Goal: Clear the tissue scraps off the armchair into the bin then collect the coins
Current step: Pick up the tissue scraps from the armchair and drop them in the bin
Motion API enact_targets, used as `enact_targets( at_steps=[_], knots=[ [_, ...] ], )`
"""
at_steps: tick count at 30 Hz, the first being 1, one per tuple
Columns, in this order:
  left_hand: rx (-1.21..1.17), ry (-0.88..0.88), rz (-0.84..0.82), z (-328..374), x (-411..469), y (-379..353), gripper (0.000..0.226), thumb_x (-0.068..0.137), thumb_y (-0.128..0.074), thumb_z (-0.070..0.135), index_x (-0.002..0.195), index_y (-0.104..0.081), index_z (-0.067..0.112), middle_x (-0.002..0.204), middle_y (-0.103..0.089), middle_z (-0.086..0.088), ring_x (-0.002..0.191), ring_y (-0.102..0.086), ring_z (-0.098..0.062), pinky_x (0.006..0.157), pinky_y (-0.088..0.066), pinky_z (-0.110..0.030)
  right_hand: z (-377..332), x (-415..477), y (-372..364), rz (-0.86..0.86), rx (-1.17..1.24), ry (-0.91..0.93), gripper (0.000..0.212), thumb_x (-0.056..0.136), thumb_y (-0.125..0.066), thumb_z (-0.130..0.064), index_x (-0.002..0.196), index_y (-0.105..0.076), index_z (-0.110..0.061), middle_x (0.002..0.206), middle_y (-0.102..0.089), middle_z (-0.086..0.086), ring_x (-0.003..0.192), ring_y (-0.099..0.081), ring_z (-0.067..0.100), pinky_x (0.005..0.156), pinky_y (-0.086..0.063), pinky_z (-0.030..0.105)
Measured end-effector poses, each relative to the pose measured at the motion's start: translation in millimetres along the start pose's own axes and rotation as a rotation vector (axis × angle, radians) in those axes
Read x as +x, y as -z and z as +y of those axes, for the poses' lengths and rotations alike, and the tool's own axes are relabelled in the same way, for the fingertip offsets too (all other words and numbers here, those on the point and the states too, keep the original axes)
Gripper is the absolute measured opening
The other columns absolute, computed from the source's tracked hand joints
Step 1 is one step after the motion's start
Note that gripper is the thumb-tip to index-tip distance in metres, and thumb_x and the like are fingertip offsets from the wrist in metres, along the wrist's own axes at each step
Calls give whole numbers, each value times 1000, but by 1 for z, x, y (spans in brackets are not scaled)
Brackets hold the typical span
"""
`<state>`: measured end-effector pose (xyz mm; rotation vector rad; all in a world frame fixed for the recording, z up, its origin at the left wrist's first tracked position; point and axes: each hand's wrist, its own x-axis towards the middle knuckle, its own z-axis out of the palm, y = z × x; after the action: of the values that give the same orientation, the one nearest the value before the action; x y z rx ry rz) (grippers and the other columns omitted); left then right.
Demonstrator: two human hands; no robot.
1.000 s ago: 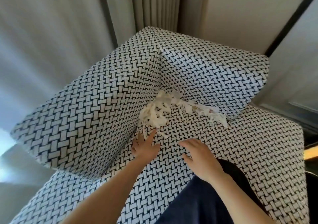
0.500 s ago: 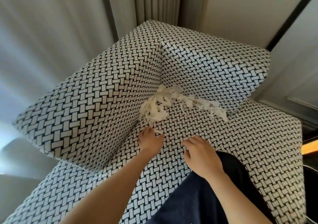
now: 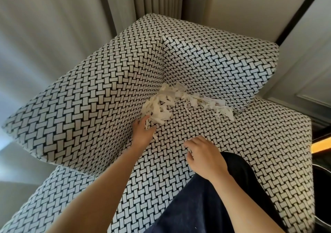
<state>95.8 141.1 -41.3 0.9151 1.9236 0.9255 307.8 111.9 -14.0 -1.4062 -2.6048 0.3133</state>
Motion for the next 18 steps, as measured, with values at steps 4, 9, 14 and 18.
enact_targets(
  at_steps=[4,9,14,18],
  knots=[
    [-331,170,-29,12,26,-5,71,90,-57,15,148,-17,29,150,-31,4,134,-32,-19,98,-30,-32,1,2,-1,117,26,-33,31,73,-70,-15,104,-69,-16,92,-69,-6,88,-62,13,76,-55,28],
    [-354,281,32,22,45,-27,72,82,-65,24,142,-25,31,145,-31,-2,130,-31,-24,98,-32,-37,2,3,-2,205,86,-26,27,73,-71,-12,100,-70,-16,89,-68,-7,85,-63,12,73,-55,26],
    [-6,352,87,27,61,-36,81,76,-70,41,143,-27,27,147,-25,0,134,-17,-32,110,-23,-51,3,8,-5,253,154,-52,22,71,-73,-10,92,-71,-15,84,-69,-7,80,-64,10,67,-56,25],
    [240,350,92,26,66,-39,70,82,-65,38,141,-30,26,148,-23,-1,131,-18,-38,108,-21,-52,4,13,-11,236,183,-75,17,76,-60,-20,90,-70,-17,83,-68,-9,80,-63,9,67,-55,23]
  ],
)
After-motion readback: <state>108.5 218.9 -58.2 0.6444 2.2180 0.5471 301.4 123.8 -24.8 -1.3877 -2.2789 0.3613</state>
